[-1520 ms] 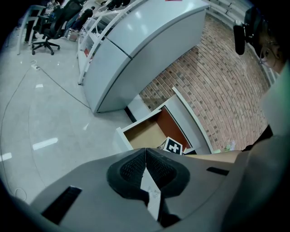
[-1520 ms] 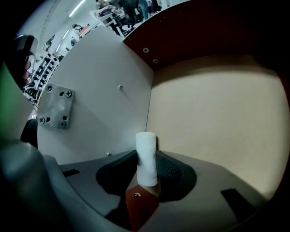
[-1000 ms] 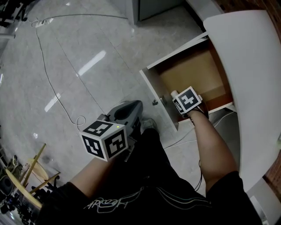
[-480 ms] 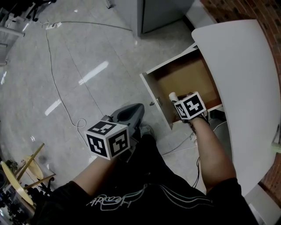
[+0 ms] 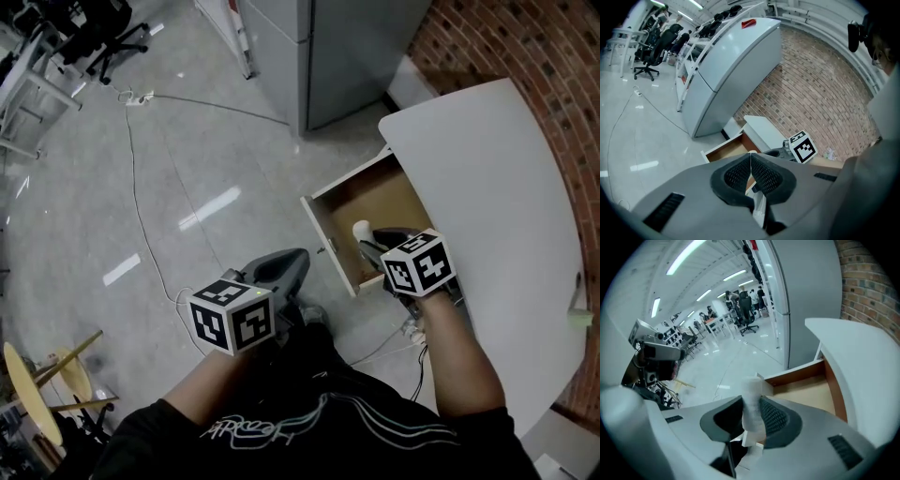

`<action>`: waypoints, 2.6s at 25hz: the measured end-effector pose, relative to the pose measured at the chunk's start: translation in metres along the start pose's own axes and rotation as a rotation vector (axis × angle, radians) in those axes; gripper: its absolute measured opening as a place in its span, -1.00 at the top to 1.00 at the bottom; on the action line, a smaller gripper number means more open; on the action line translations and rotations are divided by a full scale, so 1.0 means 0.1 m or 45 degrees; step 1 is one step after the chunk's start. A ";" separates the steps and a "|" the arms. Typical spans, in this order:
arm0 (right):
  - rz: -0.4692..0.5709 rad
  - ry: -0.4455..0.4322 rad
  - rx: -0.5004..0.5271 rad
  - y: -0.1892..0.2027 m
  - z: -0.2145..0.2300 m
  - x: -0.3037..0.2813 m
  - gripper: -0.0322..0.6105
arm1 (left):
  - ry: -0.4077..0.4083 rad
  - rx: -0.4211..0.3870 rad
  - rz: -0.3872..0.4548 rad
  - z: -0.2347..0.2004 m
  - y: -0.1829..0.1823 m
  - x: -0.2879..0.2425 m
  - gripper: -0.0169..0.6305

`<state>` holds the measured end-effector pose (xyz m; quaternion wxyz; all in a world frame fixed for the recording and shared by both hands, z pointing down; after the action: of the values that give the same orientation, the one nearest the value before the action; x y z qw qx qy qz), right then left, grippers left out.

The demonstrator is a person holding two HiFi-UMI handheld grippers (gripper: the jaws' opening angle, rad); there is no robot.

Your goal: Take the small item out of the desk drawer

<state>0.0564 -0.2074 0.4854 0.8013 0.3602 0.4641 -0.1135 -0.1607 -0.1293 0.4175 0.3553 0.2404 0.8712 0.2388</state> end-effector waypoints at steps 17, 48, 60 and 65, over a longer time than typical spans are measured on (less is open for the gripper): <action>0.564 -0.130 0.233 -0.41 -0.98 2.23 0.48 | 0.143 -0.343 0.229 1.50 -0.61 1.01 0.88; 0.970 -0.289 0.417 -0.31 -1.66 3.25 0.48 | 0.273 -0.596 0.405 2.44 -0.70 1.63 0.88; 0.961 -0.278 0.362 -0.24 -1.56 3.16 0.48 | 0.282 -0.557 0.366 2.34 -0.65 1.45 0.88; 0.959 -0.273 0.348 -0.25 -1.52 3.14 0.48 | 0.282 -0.549 0.363 2.31 -0.67 1.40 0.88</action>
<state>0.1139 -0.0738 0.1679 0.7753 0.5941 0.1945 0.0900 -0.0965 -0.0420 0.1607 0.2639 0.2517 0.7911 0.4910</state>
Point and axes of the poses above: the fingertips, and each gripper's own axes: x backward along the fingers, z to its right, y out of its underside, the point moved 9 cm from there along x, backward along the fingers, and after that the axes turned 1 degree about -y, right-handed, at the moved point
